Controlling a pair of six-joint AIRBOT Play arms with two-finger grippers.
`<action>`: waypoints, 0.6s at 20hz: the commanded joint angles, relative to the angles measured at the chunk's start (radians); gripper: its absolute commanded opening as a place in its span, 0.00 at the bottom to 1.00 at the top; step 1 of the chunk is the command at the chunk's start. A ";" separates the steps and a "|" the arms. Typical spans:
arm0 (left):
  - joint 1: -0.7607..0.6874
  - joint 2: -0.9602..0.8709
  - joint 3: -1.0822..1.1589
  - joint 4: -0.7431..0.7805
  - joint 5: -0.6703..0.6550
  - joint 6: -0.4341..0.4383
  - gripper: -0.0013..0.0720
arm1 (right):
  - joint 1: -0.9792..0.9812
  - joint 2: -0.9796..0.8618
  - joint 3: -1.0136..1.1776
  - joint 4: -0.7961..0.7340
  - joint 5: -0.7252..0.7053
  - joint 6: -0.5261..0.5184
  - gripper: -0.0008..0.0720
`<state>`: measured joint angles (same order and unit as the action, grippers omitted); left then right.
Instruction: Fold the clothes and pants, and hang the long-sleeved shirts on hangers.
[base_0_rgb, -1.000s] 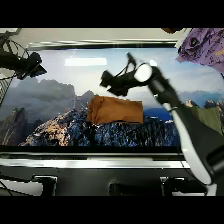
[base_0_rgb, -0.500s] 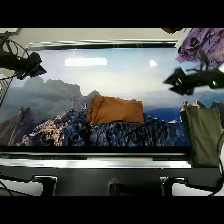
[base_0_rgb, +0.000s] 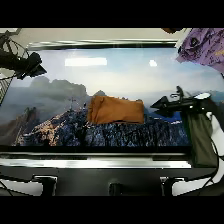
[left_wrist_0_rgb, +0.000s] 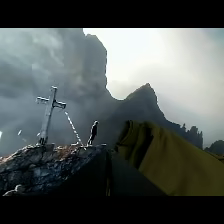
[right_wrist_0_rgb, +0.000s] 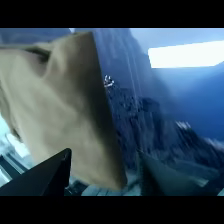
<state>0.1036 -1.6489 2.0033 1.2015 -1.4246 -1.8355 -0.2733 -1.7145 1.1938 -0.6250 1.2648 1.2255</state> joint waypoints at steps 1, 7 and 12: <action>0.001 0.000 0.000 0.000 0.000 0.003 0.04 | 0.080 -0.066 -0.016 0.054 -0.071 -0.060 0.66; 0.001 -0.001 0.000 0.000 0.000 0.003 0.04 | 0.160 -0.073 -0.016 0.064 -0.118 -0.059 0.55; -0.002 -0.008 0.000 0.000 0.000 0.003 0.04 | 0.197 -0.074 -0.014 0.074 -0.131 -0.040 0.15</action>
<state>0.1036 -1.6527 2.0029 1.2011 -1.4246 -1.8324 -0.0994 -1.7878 1.1782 -0.5640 1.1427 1.1786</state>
